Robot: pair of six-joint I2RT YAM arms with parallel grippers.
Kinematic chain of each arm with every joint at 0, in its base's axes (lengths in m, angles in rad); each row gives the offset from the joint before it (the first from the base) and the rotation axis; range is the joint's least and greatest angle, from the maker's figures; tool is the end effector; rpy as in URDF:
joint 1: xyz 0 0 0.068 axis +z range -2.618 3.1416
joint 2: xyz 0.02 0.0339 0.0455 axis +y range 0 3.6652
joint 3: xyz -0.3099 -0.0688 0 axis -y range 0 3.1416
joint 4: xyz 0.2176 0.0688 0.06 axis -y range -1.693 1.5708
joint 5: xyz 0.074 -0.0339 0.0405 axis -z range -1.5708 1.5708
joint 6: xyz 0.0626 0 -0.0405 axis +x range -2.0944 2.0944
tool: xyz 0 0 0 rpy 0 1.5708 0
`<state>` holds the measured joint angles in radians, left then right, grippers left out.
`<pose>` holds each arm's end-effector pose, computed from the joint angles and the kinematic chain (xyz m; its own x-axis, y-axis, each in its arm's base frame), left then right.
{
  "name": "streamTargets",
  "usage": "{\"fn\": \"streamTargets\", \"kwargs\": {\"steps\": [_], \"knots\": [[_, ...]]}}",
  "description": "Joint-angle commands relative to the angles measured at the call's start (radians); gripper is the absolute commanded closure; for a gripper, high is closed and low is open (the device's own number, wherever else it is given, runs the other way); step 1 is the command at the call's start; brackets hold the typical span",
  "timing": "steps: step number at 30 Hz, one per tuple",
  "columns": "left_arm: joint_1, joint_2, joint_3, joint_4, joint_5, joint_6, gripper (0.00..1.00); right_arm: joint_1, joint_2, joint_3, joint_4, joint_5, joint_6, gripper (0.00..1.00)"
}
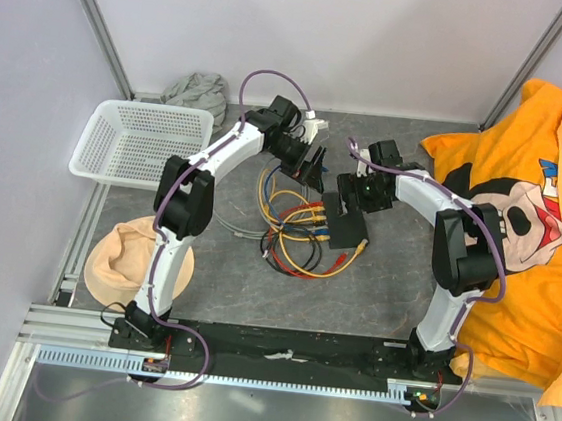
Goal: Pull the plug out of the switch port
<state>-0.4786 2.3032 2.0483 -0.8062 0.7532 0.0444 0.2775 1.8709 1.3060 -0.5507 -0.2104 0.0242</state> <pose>0.4341 -0.2735 0.2427 -0.7460 0.4235 -0.5139 0.6660 0.4755 -0.5748 0.3686 0.1186 0.2223 -0.8722 -0.2238 -0.4350 -0.3352 0.9211 0.1982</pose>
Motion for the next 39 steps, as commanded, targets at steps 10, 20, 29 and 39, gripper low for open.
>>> {"fn": "streamTargets", "kwargs": {"steps": [10, 20, 29, 39], "knots": [[0.006, 0.050, -0.002, 0.029, 0.104, 0.029, 0.20, 0.002, 0.043, -0.005, 0.021, 0.029, -0.046, 0.02], [0.008, 0.084, 0.041, 0.002, 0.043, 0.051, 0.21, 0.002, 0.040, 0.001, -0.026, 0.023, -0.058, 0.02], [0.008, 0.058, 0.052, 0.027, -0.003, -0.014, 0.21, 0.002, 0.088, 0.090, -0.097, -0.032, -0.073, 0.02], [0.006, 0.076, 0.003, 0.079, 0.073, -0.015, 0.24, 0.000, 0.097, 0.087, -0.078, -0.015, -0.052, 0.02]]}}
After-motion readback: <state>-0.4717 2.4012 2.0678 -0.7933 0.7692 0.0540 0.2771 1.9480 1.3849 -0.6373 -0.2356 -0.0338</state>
